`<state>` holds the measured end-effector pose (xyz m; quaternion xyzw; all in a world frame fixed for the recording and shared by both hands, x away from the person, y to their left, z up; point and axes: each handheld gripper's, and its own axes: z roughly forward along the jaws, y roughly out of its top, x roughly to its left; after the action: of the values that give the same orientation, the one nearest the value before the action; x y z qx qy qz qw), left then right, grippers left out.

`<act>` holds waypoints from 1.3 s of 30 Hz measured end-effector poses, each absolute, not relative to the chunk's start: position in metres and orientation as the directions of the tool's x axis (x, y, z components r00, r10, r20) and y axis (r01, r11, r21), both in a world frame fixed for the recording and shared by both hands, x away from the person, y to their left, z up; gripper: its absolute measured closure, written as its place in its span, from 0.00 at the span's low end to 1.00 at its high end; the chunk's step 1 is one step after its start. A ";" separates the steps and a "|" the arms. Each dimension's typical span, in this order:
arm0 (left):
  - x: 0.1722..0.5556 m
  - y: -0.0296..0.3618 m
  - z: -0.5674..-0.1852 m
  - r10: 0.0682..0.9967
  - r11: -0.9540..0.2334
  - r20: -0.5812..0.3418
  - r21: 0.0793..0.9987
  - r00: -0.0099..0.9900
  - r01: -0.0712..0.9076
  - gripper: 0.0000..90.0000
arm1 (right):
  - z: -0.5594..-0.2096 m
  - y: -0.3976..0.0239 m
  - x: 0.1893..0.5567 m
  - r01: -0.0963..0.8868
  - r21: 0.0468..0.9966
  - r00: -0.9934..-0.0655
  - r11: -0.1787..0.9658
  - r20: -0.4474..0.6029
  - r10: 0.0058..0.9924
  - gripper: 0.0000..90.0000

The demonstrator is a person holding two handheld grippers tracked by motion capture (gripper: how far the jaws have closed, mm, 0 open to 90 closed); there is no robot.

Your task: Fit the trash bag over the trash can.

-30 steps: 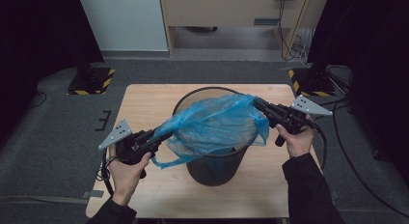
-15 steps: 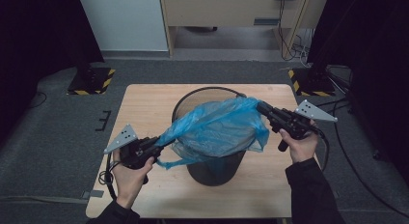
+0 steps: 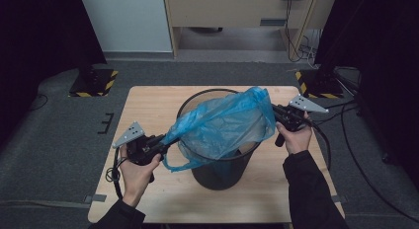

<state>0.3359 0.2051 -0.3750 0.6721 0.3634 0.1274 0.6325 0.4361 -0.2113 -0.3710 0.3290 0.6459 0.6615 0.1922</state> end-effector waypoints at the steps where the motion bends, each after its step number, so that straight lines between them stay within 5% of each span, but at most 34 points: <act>1: 0.336 0.205 -0.375 0.649 0.063 -0.288 0.943 0.704 0.327 0.90 | -0.372 -0.210 0.437 0.174 0.981 -0.709 -0.088 0.187 0.680 0.98; 7: 0.334 0.205 -0.374 0.656 0.053 -0.270 0.948 0.705 0.313 0.88 | -0.377 -0.203 0.442 0.207 0.976 -0.706 -0.062 0.193 0.681 0.98; 13: 0.317 0.215 -0.371 0.674 0.036 -0.167 0.980 0.720 0.193 0.50 | -0.374 -0.208 0.436 0.213 0.976 -0.691 -0.049 0.186 0.699 0.94; 21: 0.304 0.219 -0.354 0.645 0.051 -0.092 0.996 0.759 0.078 0.33 | -0.368 -0.217 0.430 0.211 0.976 -0.689 -0.063 0.194 0.699 0.95; 33: 0.320 0.204 -0.330 0.624 0.086 -0.112 0.993 0.774 0.075 0.37 | -0.362 -0.208 0.432 0.201 0.980 -0.690 0.005 0.138 0.710 0.95; 39: 0.330 0.207 -0.323 0.634 0.117 -0.146 0.989 0.760 0.093 0.52 | -0.360 -0.212 0.432 0.192 0.981 -0.688 0.018 0.121 0.715 0.89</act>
<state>0.3297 0.2072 -0.3227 0.6350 0.2860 0.1958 0.6904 0.4322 -0.2119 -0.3602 0.3330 0.6811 0.6166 0.2123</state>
